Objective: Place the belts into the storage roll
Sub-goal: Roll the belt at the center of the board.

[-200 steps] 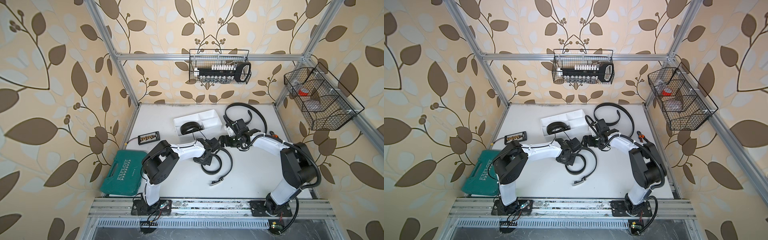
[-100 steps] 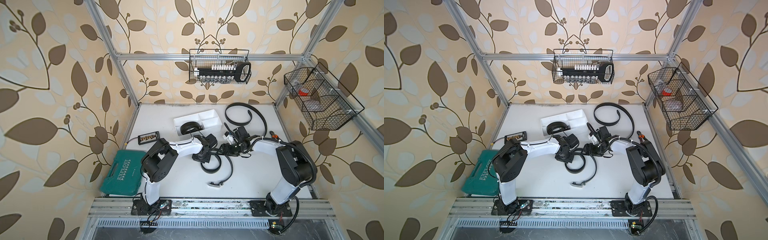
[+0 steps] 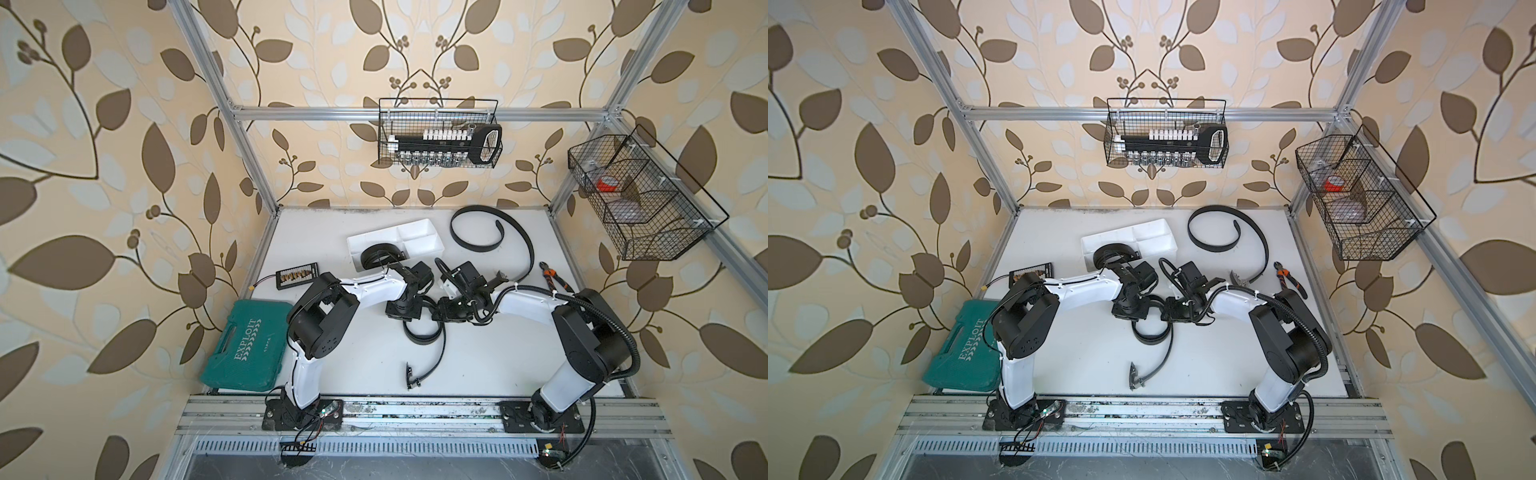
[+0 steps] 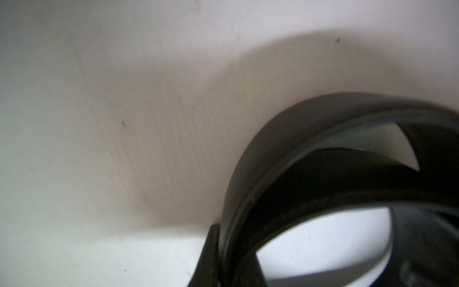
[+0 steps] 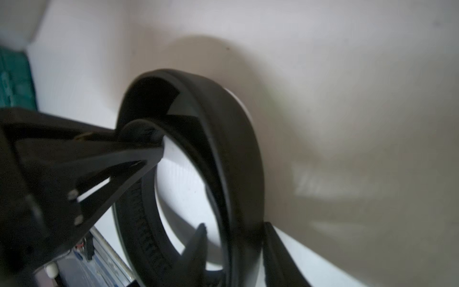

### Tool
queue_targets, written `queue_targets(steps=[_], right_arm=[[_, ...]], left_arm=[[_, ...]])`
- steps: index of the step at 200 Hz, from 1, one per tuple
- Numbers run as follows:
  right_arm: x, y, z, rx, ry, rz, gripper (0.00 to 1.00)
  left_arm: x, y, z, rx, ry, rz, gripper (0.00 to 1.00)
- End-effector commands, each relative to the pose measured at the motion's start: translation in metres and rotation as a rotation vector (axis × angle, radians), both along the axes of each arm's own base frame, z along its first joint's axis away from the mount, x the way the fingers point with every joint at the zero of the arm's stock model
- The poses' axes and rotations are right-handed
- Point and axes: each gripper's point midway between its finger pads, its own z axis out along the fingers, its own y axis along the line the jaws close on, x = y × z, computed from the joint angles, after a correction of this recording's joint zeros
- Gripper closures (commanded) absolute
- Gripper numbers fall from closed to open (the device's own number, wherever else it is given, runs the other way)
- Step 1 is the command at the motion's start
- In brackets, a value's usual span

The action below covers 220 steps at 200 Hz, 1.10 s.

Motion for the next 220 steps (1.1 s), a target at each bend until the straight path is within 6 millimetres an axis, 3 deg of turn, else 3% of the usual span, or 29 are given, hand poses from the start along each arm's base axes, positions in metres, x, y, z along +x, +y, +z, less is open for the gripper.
queue_targets(steps=[1, 10, 34, 58, 70, 78, 93, 111, 153, 188, 220], right_arm=[[0.005, -0.007, -0.005, -0.094, -0.025, -0.022, 0.8], [0.006, -0.009, -0.006, -0.115, -0.033, -0.026, 0.87], [0.008, -0.015, -0.007, -0.146, -0.046, -0.031, 0.97], [0.01, -0.023, -0.01, -0.195, -0.048, -0.052, 0.99], [0.012, -0.025, -0.01, -0.207, -0.056, -0.055, 0.99], [0.014, -0.026, -0.009, -0.22, -0.062, -0.058, 0.99], [0.018, -0.03, -0.007, -0.247, -0.079, -0.064, 1.0], [0.021, -0.034, -0.003, -0.276, -0.097, -0.069, 1.0], [0.026, -0.041, 0.0, -0.324, -0.12, -0.07, 1.0], [0.028, -0.051, 0.002, -0.372, -0.129, -0.104, 1.0], [0.026, -0.053, -0.002, -0.379, -0.112, -0.1, 1.0]], left_arm=[[-0.004, -0.036, -0.001, -0.181, 0.038, 0.026, 1.0], [-0.007, -0.04, 0.003, -0.224, 0.043, 0.032, 0.92], [-0.012, -0.042, 0.029, -0.348, -0.035, 0.048, 0.48], [-0.019, -0.018, 0.071, -0.396, -0.187, 0.102, 0.14], [-0.03, -0.001, 0.078, -0.405, -0.218, 0.152, 0.02], [-0.04, 0.009, 0.086, -0.43, -0.233, 0.186, 0.01], [-0.064, 0.023, 0.074, -0.45, -0.188, 0.245, 0.01], [-0.092, 0.027, 0.059, -0.498, -0.119, 0.292, 0.01], [-0.142, -0.009, 0.052, -0.554, -0.013, 0.255, 0.01], [-0.144, -0.027, 0.065, -0.516, -0.13, 0.194, 0.01], [-0.141, -0.046, 0.072, -0.388, -0.242, -0.051, 0.01]])
